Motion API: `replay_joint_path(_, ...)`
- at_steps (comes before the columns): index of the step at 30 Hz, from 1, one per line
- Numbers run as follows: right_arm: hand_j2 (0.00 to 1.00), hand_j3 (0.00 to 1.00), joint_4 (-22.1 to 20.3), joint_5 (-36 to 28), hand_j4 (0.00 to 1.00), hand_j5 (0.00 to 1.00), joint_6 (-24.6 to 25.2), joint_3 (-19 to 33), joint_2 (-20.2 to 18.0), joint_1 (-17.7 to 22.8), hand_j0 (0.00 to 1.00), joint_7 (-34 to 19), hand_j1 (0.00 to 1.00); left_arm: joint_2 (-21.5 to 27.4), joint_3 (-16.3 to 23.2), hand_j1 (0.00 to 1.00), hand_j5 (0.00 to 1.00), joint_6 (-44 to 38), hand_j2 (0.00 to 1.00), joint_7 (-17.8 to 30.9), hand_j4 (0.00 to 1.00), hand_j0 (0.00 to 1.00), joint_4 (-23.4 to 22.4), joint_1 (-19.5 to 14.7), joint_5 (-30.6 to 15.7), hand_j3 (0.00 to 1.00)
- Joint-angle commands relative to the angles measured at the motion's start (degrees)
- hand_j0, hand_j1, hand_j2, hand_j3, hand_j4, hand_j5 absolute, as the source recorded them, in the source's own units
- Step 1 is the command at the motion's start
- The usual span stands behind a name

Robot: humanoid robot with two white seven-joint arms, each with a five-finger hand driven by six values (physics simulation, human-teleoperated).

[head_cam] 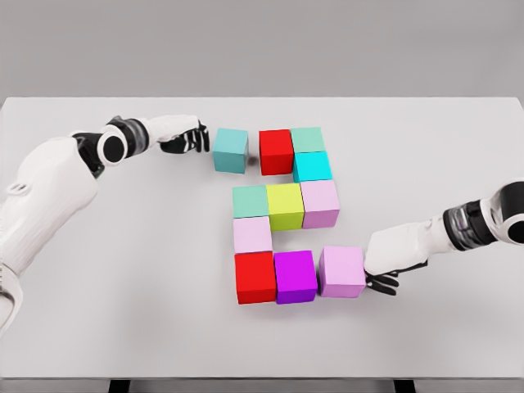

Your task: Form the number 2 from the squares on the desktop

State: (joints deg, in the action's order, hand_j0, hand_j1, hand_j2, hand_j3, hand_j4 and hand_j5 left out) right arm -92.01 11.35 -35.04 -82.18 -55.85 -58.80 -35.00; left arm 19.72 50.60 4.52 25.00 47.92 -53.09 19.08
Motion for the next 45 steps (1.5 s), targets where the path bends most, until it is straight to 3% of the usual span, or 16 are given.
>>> replay_joint_path(1,0.11,0.11,0.0,-0.2,0.11,0.11,0.0,0.0,0.1,0.0,0.11,0.0,0.11,-0.6,-0.1,0.39,0.39,0.3,0.39,0.2,0.39,0.39,0.3,0.0,-0.9,0.39)
replay_joint_path(26,0.10,0.10,1.3,-0.2,0.10,0.10,0.0,0.0,0.1,-0.3,0.10,0.0,0.10,-0.5,-0.6,0.39,0.39,1.4,0.39,0.3,0.39,0.39,0.8,0.2,-1.2,0.39)
replay_joint_path(32,0.10,0.10,2.3,-0.2,0.10,0.10,0.0,0.1,0.0,-0.6,0.10,0.0,0.10,1.0,-1.0,0.39,0.39,1.4,0.39,2.2,0.39,0.39,3.9,0.1,-2.6,0.39)
replay_joint_path(45,0.10,0.10,2.0,-0.2,0.10,0.10,0.0,0.1,1.3,-0.7,0.10,0.0,0.10,2.2,-2.5,0.39,0.39,1.2,0.39,4.4,0.39,0.39,5.4,0.5,-2.6,0.39)
